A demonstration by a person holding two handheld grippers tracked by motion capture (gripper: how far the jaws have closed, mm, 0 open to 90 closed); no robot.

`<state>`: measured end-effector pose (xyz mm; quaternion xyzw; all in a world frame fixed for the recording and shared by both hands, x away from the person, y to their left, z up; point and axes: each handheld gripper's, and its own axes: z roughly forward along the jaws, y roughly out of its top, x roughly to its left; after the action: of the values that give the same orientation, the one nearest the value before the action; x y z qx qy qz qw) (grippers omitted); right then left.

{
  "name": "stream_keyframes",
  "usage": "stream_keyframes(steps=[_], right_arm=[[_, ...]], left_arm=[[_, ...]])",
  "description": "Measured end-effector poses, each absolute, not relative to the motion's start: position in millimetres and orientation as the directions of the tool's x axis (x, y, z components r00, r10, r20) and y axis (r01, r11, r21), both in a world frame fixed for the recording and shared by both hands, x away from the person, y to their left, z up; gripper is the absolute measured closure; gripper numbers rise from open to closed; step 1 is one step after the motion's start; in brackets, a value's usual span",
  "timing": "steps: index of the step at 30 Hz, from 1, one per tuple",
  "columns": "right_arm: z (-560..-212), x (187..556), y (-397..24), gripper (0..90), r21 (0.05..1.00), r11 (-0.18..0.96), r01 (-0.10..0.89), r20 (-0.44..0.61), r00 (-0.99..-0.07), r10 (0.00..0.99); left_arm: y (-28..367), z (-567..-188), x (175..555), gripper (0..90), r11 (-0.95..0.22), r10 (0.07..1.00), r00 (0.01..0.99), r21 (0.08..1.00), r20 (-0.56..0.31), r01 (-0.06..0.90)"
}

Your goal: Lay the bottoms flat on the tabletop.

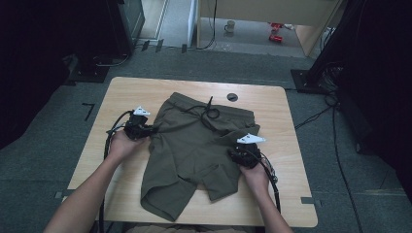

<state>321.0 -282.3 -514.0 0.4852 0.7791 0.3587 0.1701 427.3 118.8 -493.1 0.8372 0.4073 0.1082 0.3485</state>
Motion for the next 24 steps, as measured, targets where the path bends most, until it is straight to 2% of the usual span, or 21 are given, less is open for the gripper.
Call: stream_keyframes(steps=[8,15,24], right_arm=[[-516.1,334.3,-271.5,67.6,0.739,0.281,0.612,0.06,-0.475,0.878],[-513.3,359.0,-250.0,67.4,0.721,0.285,0.631,0.081,-0.485,0.87],[-511.1,395.7,-217.2,66.5,0.71,0.32,0.628,0.079,-0.522,0.849]], left_arm=[[138.9,-491.5,423.1,85.1,-0.394,0.78,0.616,0.681,-0.107,0.617],[165.5,-490.8,421.6,84.9,-0.334,0.812,0.568,0.692,-0.134,0.64],[192.2,-485.2,438.5,84.7,-0.294,0.852,0.507,0.685,-0.128,0.667]])
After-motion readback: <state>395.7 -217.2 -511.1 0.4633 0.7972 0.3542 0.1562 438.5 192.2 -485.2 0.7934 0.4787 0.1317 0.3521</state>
